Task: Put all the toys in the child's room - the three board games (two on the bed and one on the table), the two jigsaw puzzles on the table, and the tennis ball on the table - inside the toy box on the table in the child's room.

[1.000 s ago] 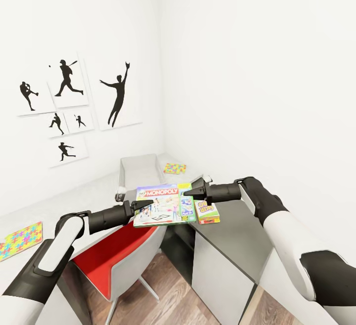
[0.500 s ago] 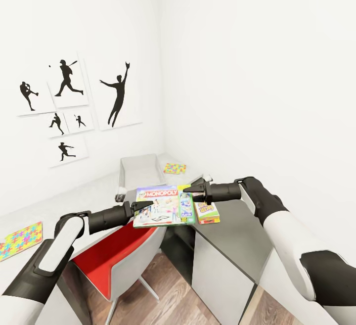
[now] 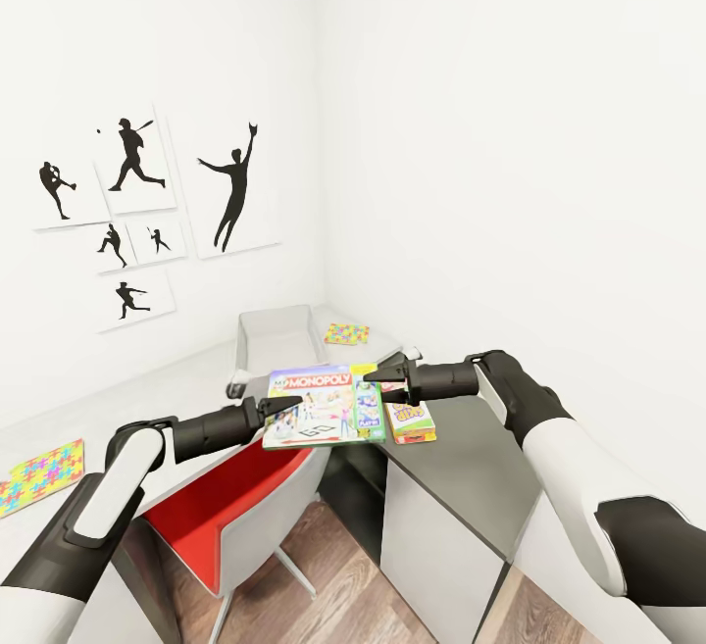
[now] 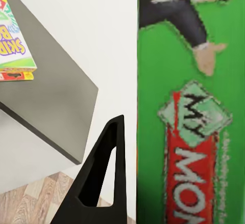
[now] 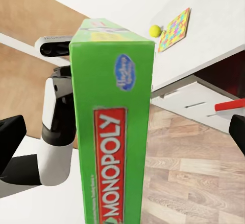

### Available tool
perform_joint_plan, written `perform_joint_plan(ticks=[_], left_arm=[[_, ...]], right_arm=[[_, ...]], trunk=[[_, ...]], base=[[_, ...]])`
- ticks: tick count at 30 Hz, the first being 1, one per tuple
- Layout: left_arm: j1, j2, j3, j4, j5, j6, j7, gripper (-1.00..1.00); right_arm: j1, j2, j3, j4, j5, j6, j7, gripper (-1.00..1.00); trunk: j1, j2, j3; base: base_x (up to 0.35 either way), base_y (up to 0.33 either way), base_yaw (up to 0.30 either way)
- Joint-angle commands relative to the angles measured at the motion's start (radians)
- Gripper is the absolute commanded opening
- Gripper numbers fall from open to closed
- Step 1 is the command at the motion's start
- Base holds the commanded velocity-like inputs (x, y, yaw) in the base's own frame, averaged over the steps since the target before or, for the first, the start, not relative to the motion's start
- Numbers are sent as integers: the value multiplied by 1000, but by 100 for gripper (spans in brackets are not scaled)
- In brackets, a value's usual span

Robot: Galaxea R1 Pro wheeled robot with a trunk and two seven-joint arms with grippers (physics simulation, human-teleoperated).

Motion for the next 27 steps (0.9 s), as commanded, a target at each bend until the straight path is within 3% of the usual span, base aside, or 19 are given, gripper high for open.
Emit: perform_joint_plan(ticks=[1, 10, 13, 17, 18, 19, 20, 25, 27], left_arm=[[-1, 1, 0, -1, -7, 1, -3, -100], [3, 6, 16, -21, -3, 1, -5, -100], [10, 9, 46, -45, -1, 1, -6, -100], [53, 11, 158, -96, 2, 4, -5, -100], [53, 11, 158, -96, 2, 4, -5, -100], [64, 10, 185, -106, 2, 6, -4, -100], [87, 12, 248, -127, 1, 12, -3, -100], [112, 19, 317, -142, -2, 20, 1, -100], [115, 20, 329, -144, -2, 21, 2, -100]], right_arm=[[-1, -2, 7, 0, -10, 9, -2, 100], [-1, -4, 5, 0, -10, 6, -11, 100], [-1, -11, 4, 0, -10, 5, -23, 100], [-1, -32, -6, 0, -11, -15, -90, 100], [-1, -32, -6, 0, -11, -15, -90, 100], [-1, -37, -8, 0, -12, -26, -110, 100], [-1, -48, -12, -1, -15, -63, -154, 100], [0, -68, -15, -3, -18, -118, -189, 100], [0, -71, -16, -5, -18, -124, -193, 100]], trunk=[[1, -2, -2], [1, -2, -2], [1, -2, -2], [1, -2, -2], [1, -2, -2], [1, -2, -2], [1, -2, -2], [1, -2, -2], [1, -2, -2]], base=[[0, 0, 0], [0, 0, 0], [0, 0, 0], [0, 0, 0], [0, 0, 0], [0, 0, 0], [0, 0, 0], [0, 0, 0], [0, 0, 0]])
